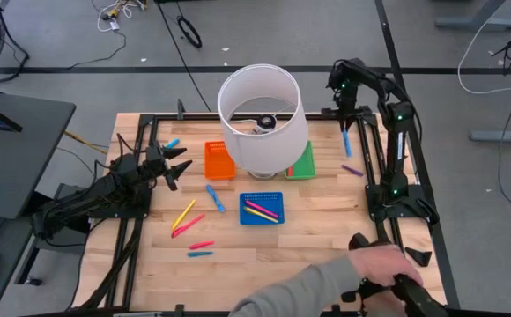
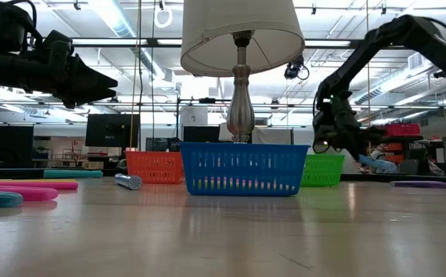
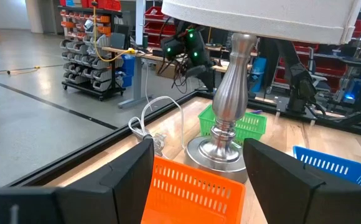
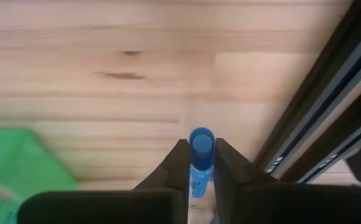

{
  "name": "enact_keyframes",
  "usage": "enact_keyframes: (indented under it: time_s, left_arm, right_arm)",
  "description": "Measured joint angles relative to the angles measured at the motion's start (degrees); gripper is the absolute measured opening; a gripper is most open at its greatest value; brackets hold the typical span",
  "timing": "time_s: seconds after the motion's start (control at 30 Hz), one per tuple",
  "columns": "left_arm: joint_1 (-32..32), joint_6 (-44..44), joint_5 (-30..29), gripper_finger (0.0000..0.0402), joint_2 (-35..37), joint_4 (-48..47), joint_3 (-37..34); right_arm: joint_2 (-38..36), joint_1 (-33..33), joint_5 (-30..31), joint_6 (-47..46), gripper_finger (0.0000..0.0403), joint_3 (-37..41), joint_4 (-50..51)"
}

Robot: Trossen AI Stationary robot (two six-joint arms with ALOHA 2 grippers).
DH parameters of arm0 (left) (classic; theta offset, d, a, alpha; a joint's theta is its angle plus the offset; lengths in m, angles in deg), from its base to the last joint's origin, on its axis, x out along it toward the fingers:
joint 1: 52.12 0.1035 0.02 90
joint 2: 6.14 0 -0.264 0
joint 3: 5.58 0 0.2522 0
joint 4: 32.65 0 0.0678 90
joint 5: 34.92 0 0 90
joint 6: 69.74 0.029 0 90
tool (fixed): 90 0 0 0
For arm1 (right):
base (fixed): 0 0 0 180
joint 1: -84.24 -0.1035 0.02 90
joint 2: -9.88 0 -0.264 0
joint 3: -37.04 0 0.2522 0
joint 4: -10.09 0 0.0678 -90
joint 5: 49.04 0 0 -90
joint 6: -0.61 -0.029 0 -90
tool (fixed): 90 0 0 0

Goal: Pick & Place Markers
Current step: Put the top right blue large highlighter pen into the green bin

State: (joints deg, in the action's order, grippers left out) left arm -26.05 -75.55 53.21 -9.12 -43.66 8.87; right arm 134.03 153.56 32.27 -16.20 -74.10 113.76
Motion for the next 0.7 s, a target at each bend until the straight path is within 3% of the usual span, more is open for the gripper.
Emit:
enact_keyframes:
  time_s: [0.17, 0.53, 0.7]
  left_arm:
    - [0.00, -0.01, 0.00, 0.0252, 0.01, 0.00, 0.00]
    - [0.00, 0.00, -0.01, 0.0252, 0.01, 0.00, -0.01]
    - [0.02, 0.00, 0.00, 0.0252, 0.00, 0.00, 0.00]
  right_arm:
    - [-3.04, -0.61, -3.78, -1.40, 0.0035, 0.00, 0.04]
    - [-7.14, -2.19, -4.95, -3.72, 0.0035, -0.02, 0.09]
    - [-7.14, -3.52, -10.61, -4.82, 0.0035, -0.02, 0.09]
